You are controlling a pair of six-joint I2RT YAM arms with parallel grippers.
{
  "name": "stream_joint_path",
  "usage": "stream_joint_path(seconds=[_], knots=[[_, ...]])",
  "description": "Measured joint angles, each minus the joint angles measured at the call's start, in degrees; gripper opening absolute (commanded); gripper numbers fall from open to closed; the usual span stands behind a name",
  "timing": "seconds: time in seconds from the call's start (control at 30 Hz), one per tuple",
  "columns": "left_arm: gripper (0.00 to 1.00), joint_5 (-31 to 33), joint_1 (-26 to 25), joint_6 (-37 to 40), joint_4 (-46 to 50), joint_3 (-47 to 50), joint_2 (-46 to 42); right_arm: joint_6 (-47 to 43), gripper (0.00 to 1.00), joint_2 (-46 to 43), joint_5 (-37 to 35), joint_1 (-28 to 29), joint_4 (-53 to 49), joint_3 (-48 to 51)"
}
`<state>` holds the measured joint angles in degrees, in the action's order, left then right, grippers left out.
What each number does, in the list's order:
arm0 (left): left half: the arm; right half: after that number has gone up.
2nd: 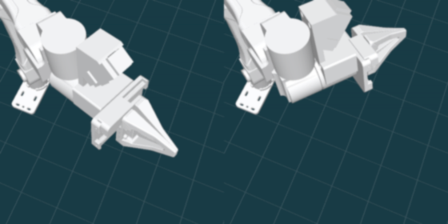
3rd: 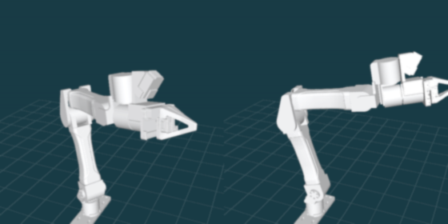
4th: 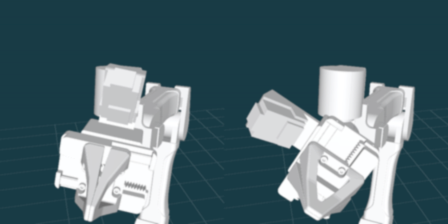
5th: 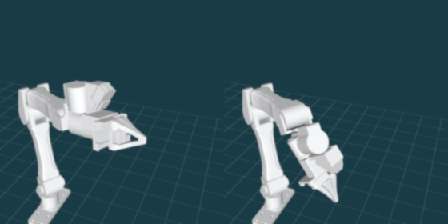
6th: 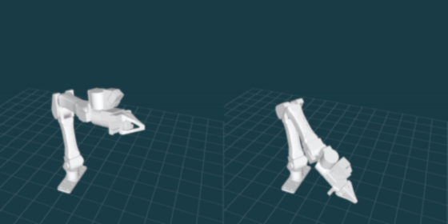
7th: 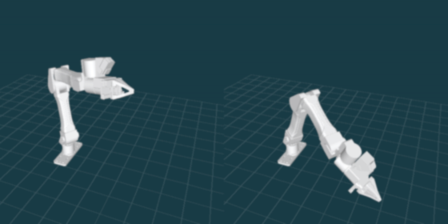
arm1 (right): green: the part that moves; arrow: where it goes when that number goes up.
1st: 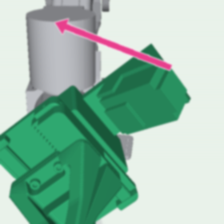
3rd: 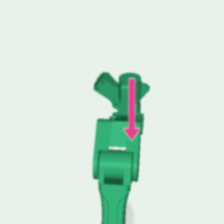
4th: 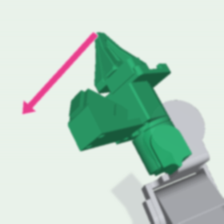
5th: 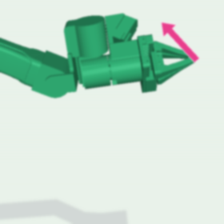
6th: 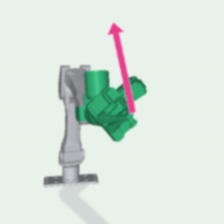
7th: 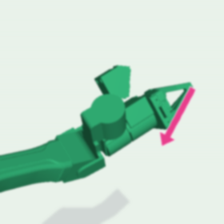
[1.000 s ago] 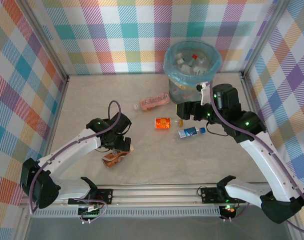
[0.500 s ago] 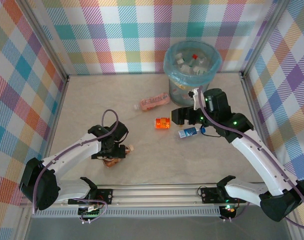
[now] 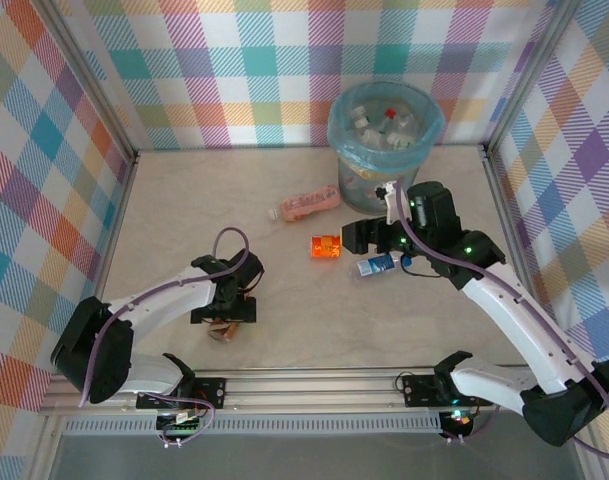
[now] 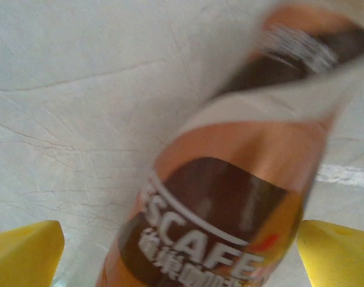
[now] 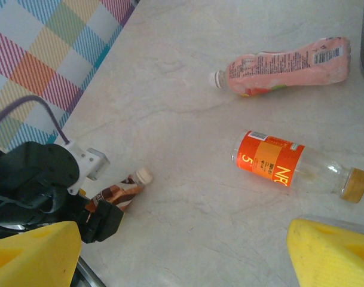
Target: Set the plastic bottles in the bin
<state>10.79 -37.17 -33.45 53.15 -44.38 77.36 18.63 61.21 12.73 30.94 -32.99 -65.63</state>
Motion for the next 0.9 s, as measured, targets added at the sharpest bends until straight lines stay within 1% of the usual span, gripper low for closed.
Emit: stream_joint_path(seconds=[0.17,0.3,0.53,0.7,0.8,0.9], knots=[[1.00,-0.02,-4.85,-1.42,-0.39,0.00,0.81,-0.04,0.90,-3.37,-0.24,0.00,0.09,3.10],[0.98,-0.13,-7.45,-3.32,-1.07,0.00,1.07,-0.46,0.90,-1.68,-0.09,0.00,0.48,3.19],[0.82,-0.22,-8.11,-5.79,-3.34,0.00,5.46,-2.03,0.89,5.09,1.40,0.00,0.42,-0.17],[0.69,-0.24,-8.44,-6.91,-4.26,0.00,6.25,-2.78,0.89,6.84,3.02,0.00,1.70,-1.64],[0.65,-0.17,-8.52,-7.56,-4.02,0.00,4.87,-2.86,0.88,9.09,3.67,0.00,2.16,-2.51],[0.63,0.44,-8.55,-8.22,-3.32,0.00,0.28,-2.86,0.88,11.76,4.35,0.00,2.47,-3.96]])
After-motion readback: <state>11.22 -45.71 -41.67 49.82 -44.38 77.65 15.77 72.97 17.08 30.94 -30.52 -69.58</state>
